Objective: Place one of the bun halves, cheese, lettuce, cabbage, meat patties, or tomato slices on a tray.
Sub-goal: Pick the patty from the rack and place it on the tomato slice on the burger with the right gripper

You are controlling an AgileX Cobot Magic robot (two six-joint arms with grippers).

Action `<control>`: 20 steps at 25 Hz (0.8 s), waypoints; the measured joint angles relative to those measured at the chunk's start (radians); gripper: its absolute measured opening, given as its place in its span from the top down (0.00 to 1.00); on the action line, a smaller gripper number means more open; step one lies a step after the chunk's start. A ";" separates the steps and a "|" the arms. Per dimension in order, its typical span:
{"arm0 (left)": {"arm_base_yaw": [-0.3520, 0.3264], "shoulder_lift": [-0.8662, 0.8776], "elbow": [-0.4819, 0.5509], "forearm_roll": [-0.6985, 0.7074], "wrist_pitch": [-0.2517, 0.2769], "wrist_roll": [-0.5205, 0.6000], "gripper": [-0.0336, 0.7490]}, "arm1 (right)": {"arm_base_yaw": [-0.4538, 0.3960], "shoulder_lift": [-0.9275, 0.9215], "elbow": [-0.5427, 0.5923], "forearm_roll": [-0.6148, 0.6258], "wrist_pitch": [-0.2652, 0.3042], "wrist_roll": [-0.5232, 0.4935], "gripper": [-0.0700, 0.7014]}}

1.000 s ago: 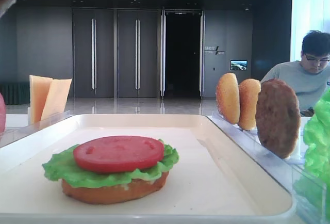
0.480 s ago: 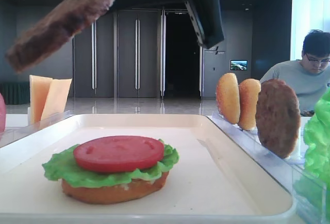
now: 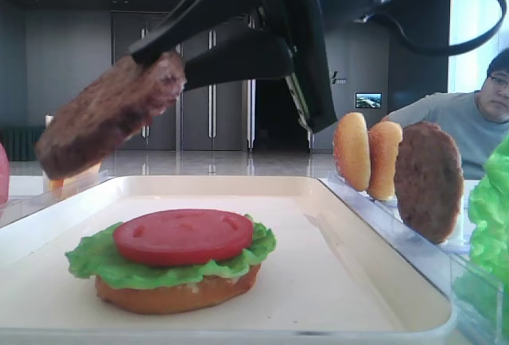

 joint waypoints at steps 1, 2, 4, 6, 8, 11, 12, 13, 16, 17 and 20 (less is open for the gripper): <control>0.000 0.000 0.000 0.000 0.000 0.000 0.71 | 0.000 0.008 0.000 0.001 -0.005 -0.004 0.71; 0.000 0.000 0.000 0.000 0.000 0.000 0.71 | 0.000 0.016 0.000 0.003 -0.010 -0.012 0.71; 0.000 0.000 0.000 0.000 0.000 0.000 0.72 | 0.000 0.031 0.000 0.005 -0.021 -0.027 0.71; 0.000 0.000 0.000 0.000 0.000 0.000 0.72 | -0.003 0.043 0.000 0.006 -0.029 -0.044 0.71; 0.000 0.000 0.000 0.000 0.000 0.000 0.72 | -0.009 0.051 0.000 0.006 -0.034 -0.053 0.71; 0.000 0.000 0.000 0.000 0.000 0.000 0.72 | -0.027 0.054 0.000 0.005 -0.036 -0.059 0.71; 0.000 0.000 0.000 0.000 0.000 0.000 0.72 | -0.034 0.054 0.000 0.005 -0.036 -0.061 0.71; 0.000 0.000 0.000 0.000 0.000 0.000 0.72 | -0.042 0.056 0.000 0.005 -0.036 -0.063 0.71; 0.000 0.000 0.000 0.000 0.000 0.000 0.72 | -0.057 0.064 0.000 -0.019 -0.037 -0.063 0.71; 0.000 0.000 0.000 0.000 0.000 0.000 0.72 | -0.058 0.064 0.000 -0.027 -0.040 -0.063 0.71; 0.000 0.000 0.000 0.000 0.000 0.000 0.73 | -0.058 0.065 0.000 -0.040 -0.040 -0.063 0.71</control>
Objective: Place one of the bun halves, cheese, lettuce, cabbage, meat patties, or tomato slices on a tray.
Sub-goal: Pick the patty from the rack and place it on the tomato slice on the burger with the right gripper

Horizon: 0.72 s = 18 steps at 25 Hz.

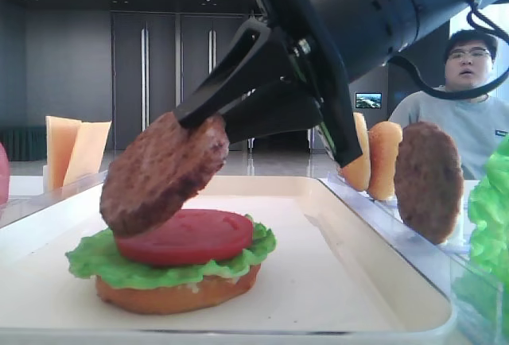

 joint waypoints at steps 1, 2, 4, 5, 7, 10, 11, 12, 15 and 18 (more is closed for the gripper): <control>0.000 0.000 0.000 0.000 0.000 0.000 0.73 | 0.000 0.000 0.000 0.000 0.000 0.000 0.71; 0.000 0.000 0.000 0.000 0.000 0.000 0.73 | 0.000 0.000 0.000 0.000 0.000 0.000 0.71; 0.000 0.000 0.000 0.000 0.000 0.000 0.73 | 0.000 0.000 0.000 0.000 -0.002 0.000 0.71; 0.000 0.000 0.000 0.000 0.000 0.000 0.73 | 0.000 0.001 0.000 -0.002 -0.002 0.000 0.71; 0.000 0.000 0.000 0.000 0.000 0.000 0.73 | 0.000 0.002 0.000 -0.004 -0.002 0.001 0.71; 0.000 0.000 0.000 0.000 0.000 0.000 0.73 | 0.000 0.003 0.000 -0.018 -0.003 0.001 0.71; 0.000 0.000 0.000 0.000 0.000 0.000 0.73 | 0.000 0.003 0.000 -0.023 -0.003 0.001 0.71; 0.000 0.000 0.000 0.000 0.000 0.000 0.73 | 0.000 0.003 0.000 -0.023 -0.003 0.001 0.71; 0.000 0.000 0.000 0.000 0.000 0.000 0.73 | 0.000 0.003 0.000 -0.024 -0.003 0.001 0.71; 0.000 0.000 0.000 0.000 0.000 0.000 0.74 | 0.000 0.003 0.000 -0.024 -0.007 0.001 0.71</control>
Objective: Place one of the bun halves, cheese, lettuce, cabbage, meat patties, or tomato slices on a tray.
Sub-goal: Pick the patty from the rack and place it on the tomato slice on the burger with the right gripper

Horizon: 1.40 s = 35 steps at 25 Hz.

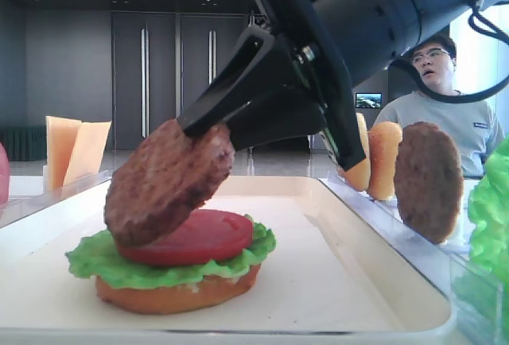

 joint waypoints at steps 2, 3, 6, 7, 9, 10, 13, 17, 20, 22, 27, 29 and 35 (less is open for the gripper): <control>0.000 0.000 0.000 0.000 0.000 0.000 0.74 | 0.000 0.000 0.000 0.000 -0.005 0.000 0.71; 0.000 0.000 0.000 0.000 0.000 0.000 0.74 | 0.000 0.000 0.000 0.000 -0.007 0.000 0.71; 0.000 0.000 0.000 0.000 0.000 0.000 0.74 | 0.000 0.000 0.000 0.000 -0.019 0.000 0.71; 0.000 0.000 0.000 0.000 0.000 0.000 0.74 | 0.000 0.000 0.000 0.000 -0.022 0.000 0.71; 0.000 0.000 0.000 0.000 0.000 0.000 0.74 | 0.000 0.000 0.000 0.000 -0.025 0.000 0.71; 0.000 0.000 0.000 0.000 0.000 0.000 0.74 | 0.000 0.000 0.000 0.000 -0.026 0.000 0.71; 0.000 0.000 0.000 0.000 0.000 0.000 0.74 | 0.000 0.000 0.000 0.000 -0.028 0.000 0.66; 0.000 0.000 0.000 0.000 0.000 0.000 0.74 | 0.000 0.000 0.000 0.000 -0.034 0.000 0.51; 0.000 0.000 0.000 0.000 0.000 0.000 0.74 | 0.000 0.000 0.000 0.000 -0.034 0.000 0.42; 0.000 0.000 0.000 0.000 0.000 0.000 0.74 | 0.000 0.000 0.000 0.000 -0.035 0.000 0.38; 0.000 0.000 0.000 0.000 0.000 0.000 0.75 | 0.000 -0.007 0.000 -0.037 -0.072 0.003 0.35; 0.000 0.000 0.000 0.000 0.000 0.000 0.75 | 0.000 -0.022 0.000 -0.072 -0.104 0.016 0.35; 0.000 0.000 0.000 0.000 0.000 0.000 0.75 | 0.000 -0.093 0.000 -0.135 -0.187 0.043 0.35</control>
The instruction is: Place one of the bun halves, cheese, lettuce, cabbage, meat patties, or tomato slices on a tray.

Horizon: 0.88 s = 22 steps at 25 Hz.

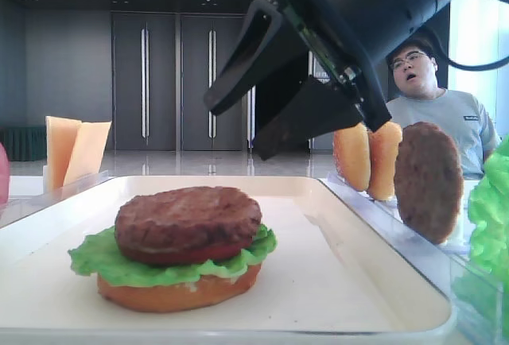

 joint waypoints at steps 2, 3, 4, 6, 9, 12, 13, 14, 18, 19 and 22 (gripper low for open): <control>0.000 0.000 0.000 0.000 0.000 0.000 0.75 | 0.000 -0.030 0.000 -0.018 -0.023 0.012 0.35; 0.000 0.000 0.000 0.000 0.000 0.000 0.75 | 0.000 -0.046 0.000 -0.032 -0.030 0.026 0.35; 0.000 0.000 0.000 0.000 0.000 0.000 0.75 | 0.000 -0.060 0.000 -0.056 -0.035 0.045 0.35; 0.000 0.000 0.000 0.000 0.000 0.000 0.75 | 0.000 -0.095 0.000 -0.135 -0.040 0.112 0.35; 0.000 0.000 0.000 0.000 0.000 0.000 0.75 | 0.000 -0.155 0.000 -0.365 -0.026 0.315 0.35; 0.000 0.000 0.000 0.000 0.000 0.000 0.75 | 0.000 -0.226 0.000 -0.658 0.008 0.580 0.35; 0.000 0.000 0.000 0.000 0.000 0.000 0.75 | 0.000 -0.252 0.000 -0.758 0.037 0.672 0.36; 0.000 0.000 0.000 0.000 0.000 0.000 0.75 | 0.000 -0.278 0.000 -0.852 0.066 0.765 0.37; 0.000 0.000 0.000 0.000 0.000 0.000 0.75 | -0.015 -0.358 0.000 -1.143 0.217 1.057 0.42; 0.000 0.000 0.000 0.000 0.000 0.000 0.75 | -0.031 -0.375 0.000 -1.181 0.257 1.089 0.43; 0.000 0.000 0.000 0.000 0.000 0.000 0.75 | -0.119 -0.414 0.000 -1.235 0.351 1.133 0.44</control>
